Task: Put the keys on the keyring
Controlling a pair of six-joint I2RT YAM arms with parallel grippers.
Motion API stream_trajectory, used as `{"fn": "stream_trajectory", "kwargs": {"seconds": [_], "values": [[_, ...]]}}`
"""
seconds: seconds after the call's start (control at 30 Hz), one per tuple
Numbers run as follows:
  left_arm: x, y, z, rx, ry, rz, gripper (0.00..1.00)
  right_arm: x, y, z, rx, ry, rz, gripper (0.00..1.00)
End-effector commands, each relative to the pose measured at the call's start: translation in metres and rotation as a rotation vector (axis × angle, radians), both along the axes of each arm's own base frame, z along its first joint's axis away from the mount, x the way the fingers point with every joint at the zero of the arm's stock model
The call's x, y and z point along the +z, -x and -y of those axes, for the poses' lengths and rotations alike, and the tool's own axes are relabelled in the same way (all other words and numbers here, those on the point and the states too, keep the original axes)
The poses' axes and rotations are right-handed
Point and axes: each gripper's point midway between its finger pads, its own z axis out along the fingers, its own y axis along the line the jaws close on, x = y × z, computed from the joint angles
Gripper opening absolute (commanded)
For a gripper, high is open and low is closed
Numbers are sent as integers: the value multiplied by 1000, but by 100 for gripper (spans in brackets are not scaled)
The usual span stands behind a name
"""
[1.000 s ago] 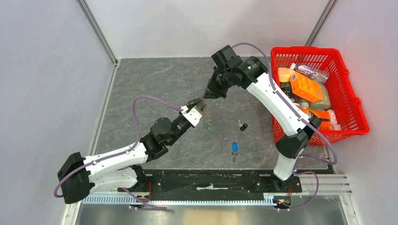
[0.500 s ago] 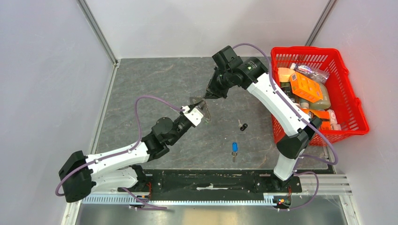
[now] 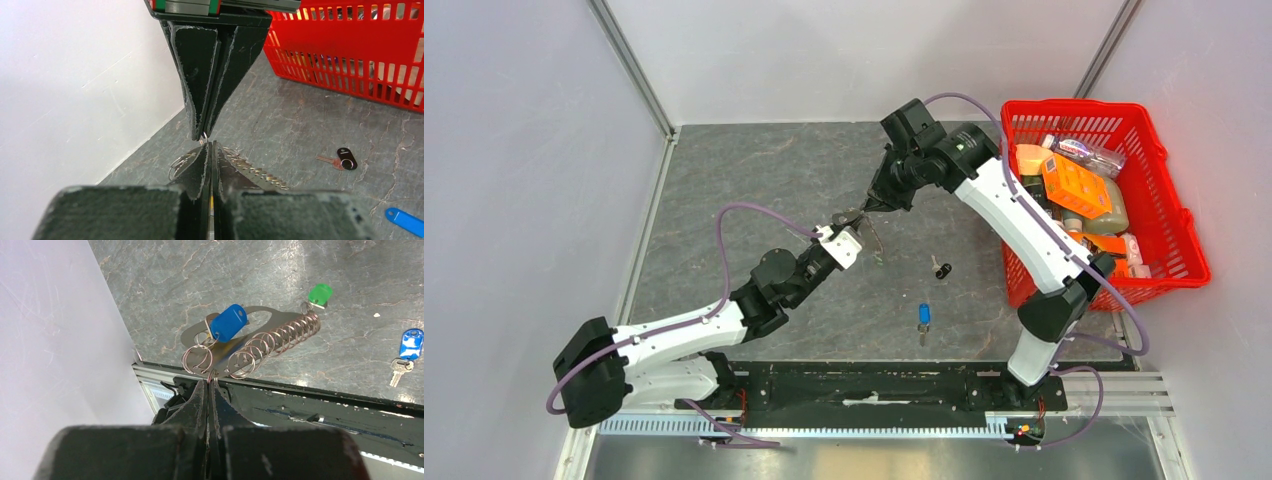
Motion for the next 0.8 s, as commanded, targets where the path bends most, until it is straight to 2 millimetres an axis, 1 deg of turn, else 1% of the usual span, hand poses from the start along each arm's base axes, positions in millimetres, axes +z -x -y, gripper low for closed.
{"fn": "stream_trajectory", "kwargs": {"seconds": [0.0,0.23,0.37,0.57,0.77], "values": [[48,4,5,-30,104,97,2,24,17,-6,51,-85,27,0],[50,7,0,-26,109,92,2,32,17,-4,51,-94,51,0],[53,9,-8,-13,120,99,2,37,17,-2,48,-93,65,0],[62,15,-19,-10,138,112,2,37,18,-1,53,-90,68,0],[67,18,-22,-14,144,115,2,38,18,-1,51,-93,69,0]]}}
